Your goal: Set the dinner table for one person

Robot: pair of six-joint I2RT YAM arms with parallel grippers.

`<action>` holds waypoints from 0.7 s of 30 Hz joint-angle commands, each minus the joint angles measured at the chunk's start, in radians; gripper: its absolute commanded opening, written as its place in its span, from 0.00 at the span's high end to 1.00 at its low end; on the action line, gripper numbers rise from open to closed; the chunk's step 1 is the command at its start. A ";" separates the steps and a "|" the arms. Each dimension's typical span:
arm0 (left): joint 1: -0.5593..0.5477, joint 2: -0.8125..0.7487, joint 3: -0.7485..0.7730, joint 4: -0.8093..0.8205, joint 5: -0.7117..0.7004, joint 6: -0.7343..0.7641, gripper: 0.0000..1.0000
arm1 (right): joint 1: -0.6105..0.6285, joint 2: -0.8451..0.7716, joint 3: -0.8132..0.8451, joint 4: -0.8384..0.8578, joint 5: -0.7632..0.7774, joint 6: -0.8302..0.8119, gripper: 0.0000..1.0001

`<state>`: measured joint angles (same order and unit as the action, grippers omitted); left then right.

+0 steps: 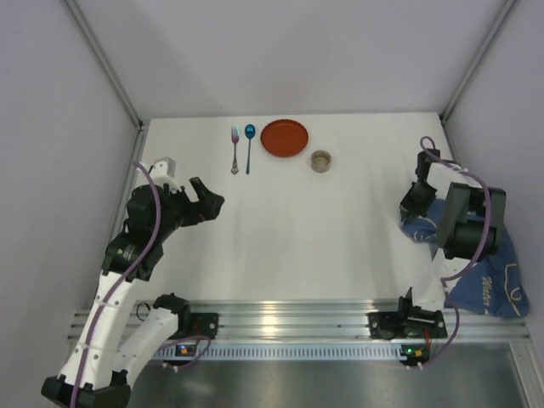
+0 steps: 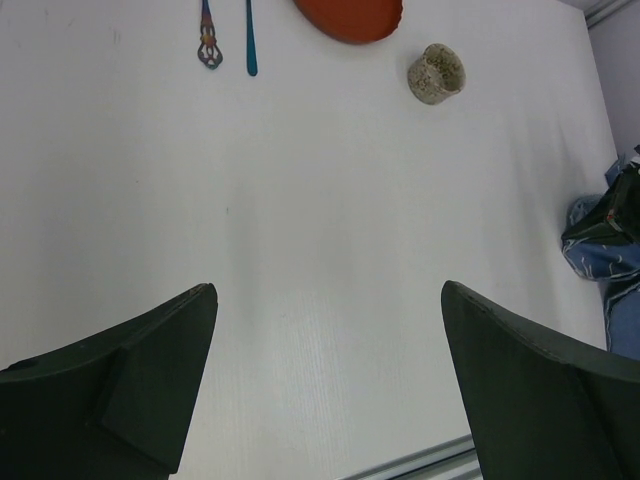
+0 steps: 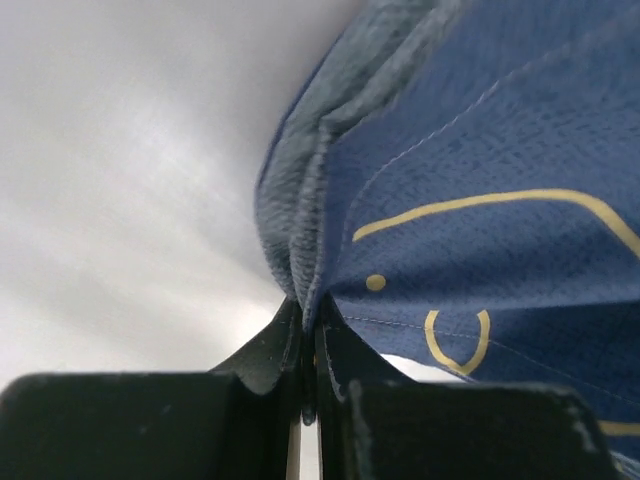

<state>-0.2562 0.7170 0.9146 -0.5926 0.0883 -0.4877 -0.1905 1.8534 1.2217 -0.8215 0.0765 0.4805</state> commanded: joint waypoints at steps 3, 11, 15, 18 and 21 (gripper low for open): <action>-0.003 0.024 0.015 0.039 -0.009 -0.008 0.01 | 0.230 -0.141 -0.111 0.062 -0.239 0.099 1.00; -0.005 0.108 0.046 0.091 0.019 0.008 0.01 | 0.575 -0.223 -0.010 0.200 -0.444 0.423 1.00; -0.015 0.134 0.064 0.099 0.025 0.001 0.01 | 0.640 -0.143 0.021 0.425 -0.550 0.596 1.00; -0.028 0.141 0.072 0.099 0.021 -0.011 0.01 | 0.664 -0.073 0.048 0.569 -0.590 0.734 1.00; -0.043 0.133 0.073 0.100 0.005 -0.022 0.01 | 0.677 -0.010 0.088 0.659 -0.604 0.843 1.00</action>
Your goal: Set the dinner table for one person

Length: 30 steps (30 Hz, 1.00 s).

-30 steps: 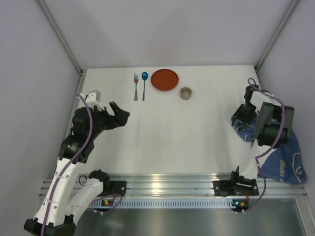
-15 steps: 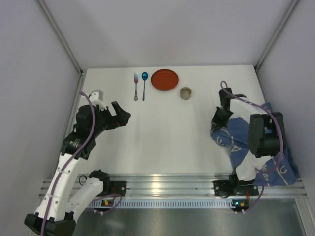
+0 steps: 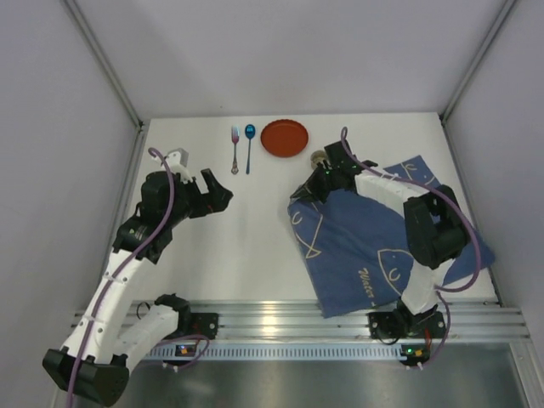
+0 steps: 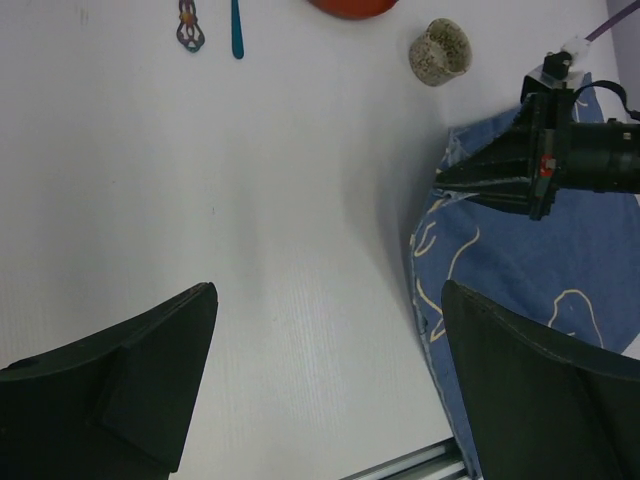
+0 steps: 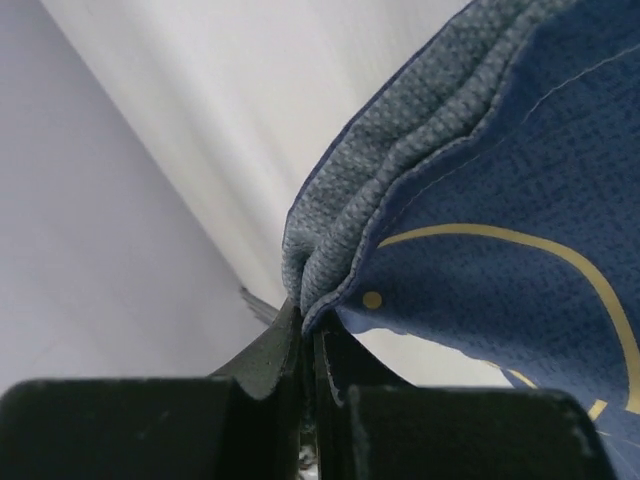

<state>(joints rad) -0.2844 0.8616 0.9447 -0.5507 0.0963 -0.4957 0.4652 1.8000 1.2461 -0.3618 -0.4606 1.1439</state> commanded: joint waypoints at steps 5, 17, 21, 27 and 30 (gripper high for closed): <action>-0.035 -0.044 0.031 0.043 -0.030 -0.040 0.01 | 0.038 0.097 0.053 0.389 -0.047 0.408 1.00; -0.140 -0.030 -0.018 0.011 -0.078 -0.080 0.01 | 0.089 0.135 0.128 0.877 -0.104 0.634 0.10; -0.220 0.003 -0.035 0.011 -0.165 -0.090 0.01 | 0.069 0.017 0.050 0.862 -0.128 0.576 0.10; -0.450 0.229 0.011 0.023 -0.288 -0.093 0.01 | -0.026 -0.240 -0.099 0.645 -0.179 0.351 0.10; -0.503 0.391 0.025 0.037 -0.288 -0.156 0.01 | -0.114 -0.396 -0.168 0.459 -0.191 0.211 0.09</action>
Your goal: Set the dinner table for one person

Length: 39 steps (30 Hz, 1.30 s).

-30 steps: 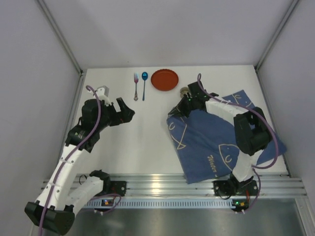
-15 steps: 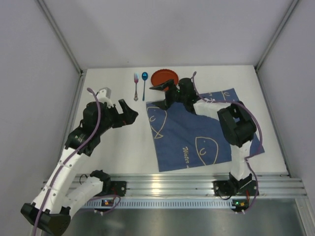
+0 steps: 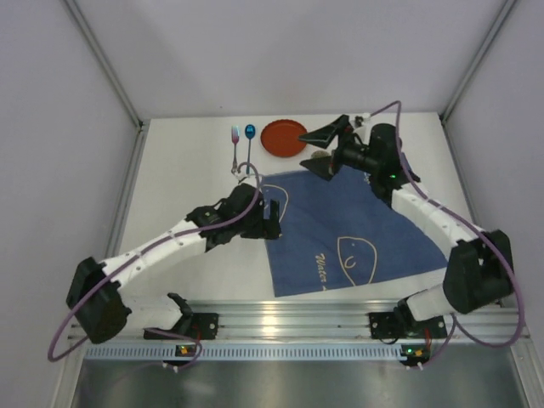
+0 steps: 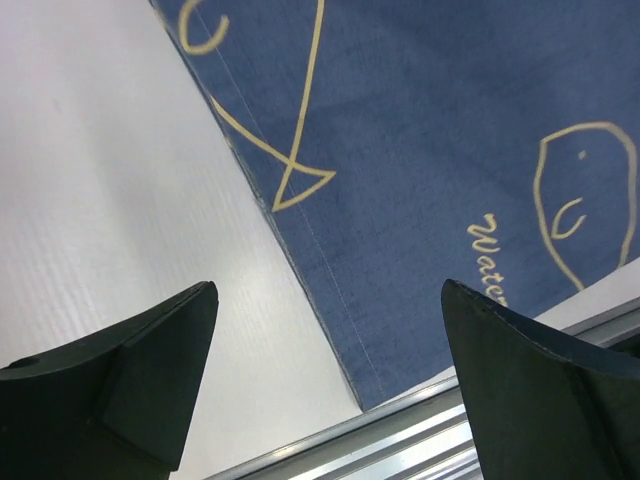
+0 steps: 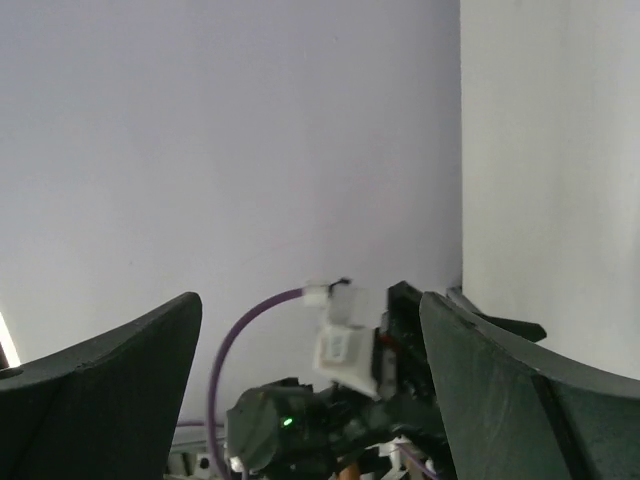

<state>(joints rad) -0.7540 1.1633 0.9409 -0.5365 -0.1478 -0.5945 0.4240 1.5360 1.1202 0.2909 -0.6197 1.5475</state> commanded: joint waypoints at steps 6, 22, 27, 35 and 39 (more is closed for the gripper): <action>-0.045 0.291 -0.044 0.184 0.065 -0.096 0.01 | -0.243 -0.398 -0.272 -0.351 -0.086 -0.244 0.10; -0.127 0.656 0.159 0.106 0.030 -0.096 0.42 | -0.263 -0.524 -0.339 -0.524 -0.098 -0.331 0.10; -0.127 0.676 0.167 0.051 0.010 -0.105 0.94 | -0.257 -0.510 -0.339 -0.532 -0.097 -0.345 0.11; -0.065 0.556 0.092 -0.059 -0.104 -0.027 1.00 | -0.237 -0.464 -0.306 -0.535 -0.081 -0.371 0.11; 0.057 0.423 -0.013 -0.062 -0.079 -0.014 1.00 | -0.237 -0.439 -0.284 -0.541 -0.060 -0.397 0.11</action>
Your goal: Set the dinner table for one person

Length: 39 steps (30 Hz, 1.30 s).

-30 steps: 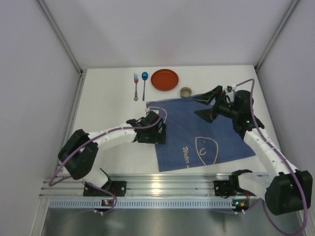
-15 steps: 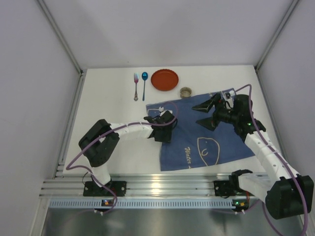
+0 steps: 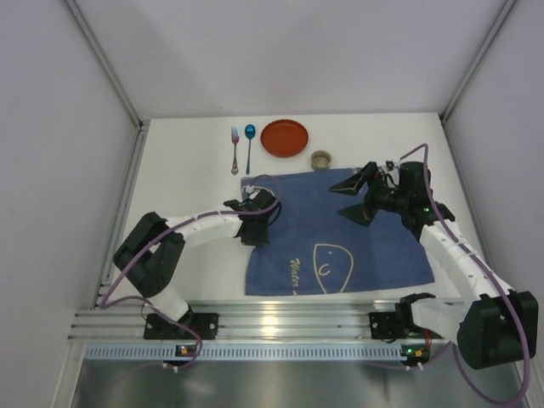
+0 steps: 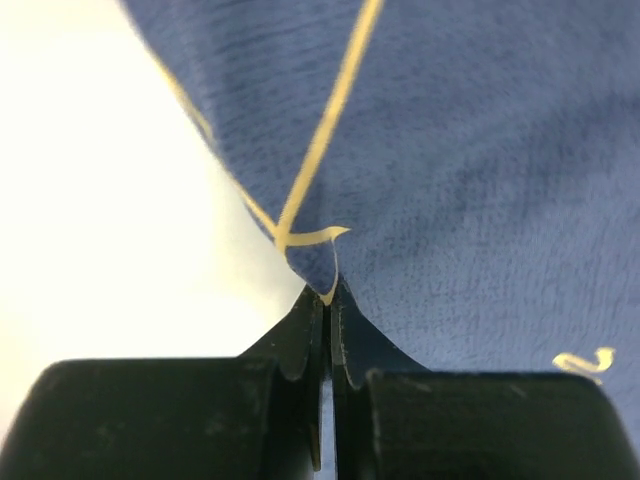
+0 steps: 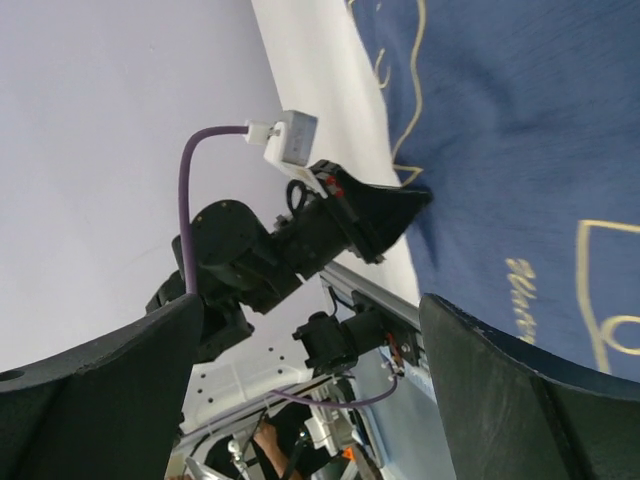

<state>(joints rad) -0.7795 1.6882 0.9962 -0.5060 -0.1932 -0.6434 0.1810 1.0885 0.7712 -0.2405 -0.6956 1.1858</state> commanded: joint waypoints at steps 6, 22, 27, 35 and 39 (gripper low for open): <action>0.207 -0.226 -0.145 -0.120 -0.022 0.077 1.00 | 0.003 0.068 0.077 -0.008 0.033 -0.043 0.11; 0.264 -0.393 0.307 -0.277 -0.224 0.151 0.01 | -0.025 0.344 0.575 -0.490 0.392 -0.438 0.00; 0.429 -0.512 0.013 0.121 0.032 0.185 0.05 | 0.000 0.382 0.697 -0.522 0.597 -0.381 0.00; 0.496 -0.299 0.225 -0.133 -0.029 0.203 0.01 | -0.070 0.454 0.752 -0.388 0.551 -0.391 0.00; 0.496 -0.254 0.295 -0.244 -0.071 0.243 0.02 | -0.080 0.582 0.864 -0.390 0.584 -0.448 0.00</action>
<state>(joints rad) -0.2840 1.4464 1.1957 -0.6682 -0.2180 -0.4480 0.1127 1.6100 1.5284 -0.6621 -0.1478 0.7929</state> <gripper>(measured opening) 0.985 0.996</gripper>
